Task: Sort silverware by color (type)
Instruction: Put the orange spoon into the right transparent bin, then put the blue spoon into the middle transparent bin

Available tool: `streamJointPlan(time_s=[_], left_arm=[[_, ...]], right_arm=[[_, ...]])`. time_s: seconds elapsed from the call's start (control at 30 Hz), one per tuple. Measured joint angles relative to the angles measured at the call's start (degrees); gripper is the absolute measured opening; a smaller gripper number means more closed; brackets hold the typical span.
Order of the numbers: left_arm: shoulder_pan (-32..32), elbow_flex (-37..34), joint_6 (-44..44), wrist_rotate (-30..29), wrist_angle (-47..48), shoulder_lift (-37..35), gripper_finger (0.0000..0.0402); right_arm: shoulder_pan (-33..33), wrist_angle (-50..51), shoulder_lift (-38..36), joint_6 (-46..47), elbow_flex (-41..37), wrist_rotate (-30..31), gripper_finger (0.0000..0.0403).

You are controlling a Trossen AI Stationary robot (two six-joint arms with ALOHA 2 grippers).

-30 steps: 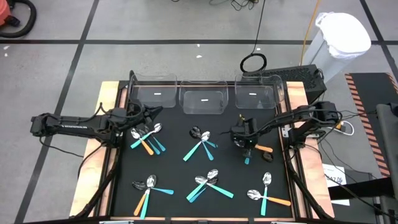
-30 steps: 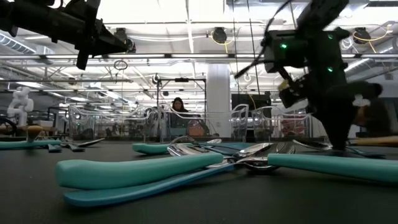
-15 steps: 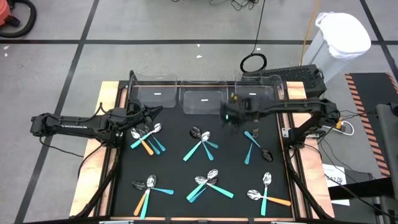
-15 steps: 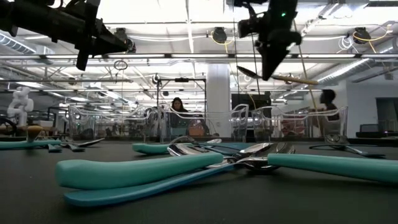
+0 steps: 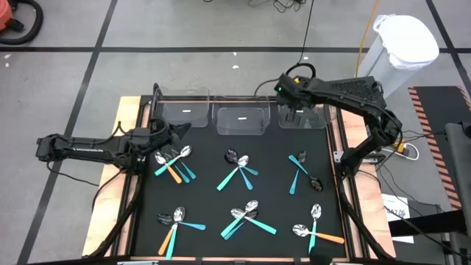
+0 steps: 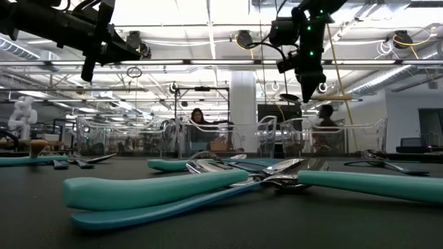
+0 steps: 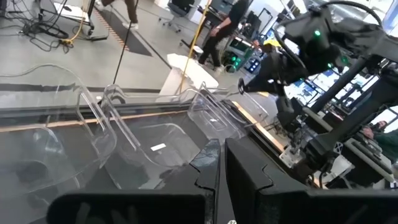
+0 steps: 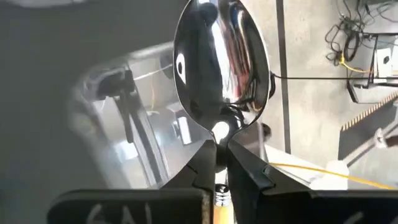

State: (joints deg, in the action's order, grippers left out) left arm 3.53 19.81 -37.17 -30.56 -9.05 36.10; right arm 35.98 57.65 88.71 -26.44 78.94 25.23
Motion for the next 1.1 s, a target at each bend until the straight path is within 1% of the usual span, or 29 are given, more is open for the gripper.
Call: streamJointPlan(time_s=[0.1, 0.2, 0.23, 0.4, 0.47, 0.53, 0.57, 0.63, 0.7, 0.77, 0.83, 0.9, 1.1], left_arm=[[0.0, 0.0, 0.0, -1.29, 1.84, 0.0, 0.0027], [0.0, 0.0, 0.0, -1.45, 3.02, 0.0, 0.0027], [0.0, 0.0, -0.03, -1.45, 3.14, 0.0, 0.0027], [0.0, 0.0, -0.08, -2.63, 3.84, 0.0, 0.0027], [0.0, 0.0, -0.08, -3.18, 3.84, 0.0, 0.0027], [0.0, 0.0, -0.04, -3.34, 3.84, 0.0, 0.0027], [0.0, 0.0, 0.04, -3.23, 3.88, 0.0, 0.0027], [0.0, 0.0, 2.08, -1.65, 4.29, 0.05, 0.0027], [0.0, 0.0, 4.78, 0.89, 4.91, 0.17, 0.0027], [-0.02, 0.0, 5.49, 2.87, 5.86, 0.29, 0.0027], [0.0, 0.0, 6.0, 4.27, 5.85, 0.58, 0.0027], [-0.02, 0.0, 6.03, 4.93, 5.82, 0.83, 0.0027], [0.0, 0.0, 6.01, 4.98, 5.85, 2.12, 0.0027]], right_arm=[[2.91, -0.38, 0.21, -0.87, -0.02, -2.44, 0.0033], [5.11, -0.43, 0.19, -1.06, -0.04, -6.85, 0.0061], [5.62, -0.44, 0.19, -1.02, -0.04, -7.47, 0.0073], [6.81, -1.15, 0.19, -0.09, -0.04, -7.36, 0.0132], [6.81, -1.27, 0.19, 3.7, -0.04, -7.39, 0.0151], [6.37, -0.51, 0.19, 11.44, -0.04, -9.01, 0.0165], [6.15, 0.15, 0.19, 15.77, -0.04, -11.77, 0.0169], [5.61, 0.89, 0.19, 23.12, -0.04, -19.4, 0.0174], [4.56, 0.82, 0.19, 28.42, -0.04, -26.92, 0.0173], [2.76, 1.22, 0.18, 31.89, -0.04, -31.15, 0.0167], [0.43, 2.85, 0.17, 35.67, -0.04, -31.18, 0.016], [-2.2, 5.81, 0.17, 40.91, -0.04, -29.1, 0.0153], [-12.45, 10.89, 0.15, 53.55, -0.04, -25.14, 0.0145]])
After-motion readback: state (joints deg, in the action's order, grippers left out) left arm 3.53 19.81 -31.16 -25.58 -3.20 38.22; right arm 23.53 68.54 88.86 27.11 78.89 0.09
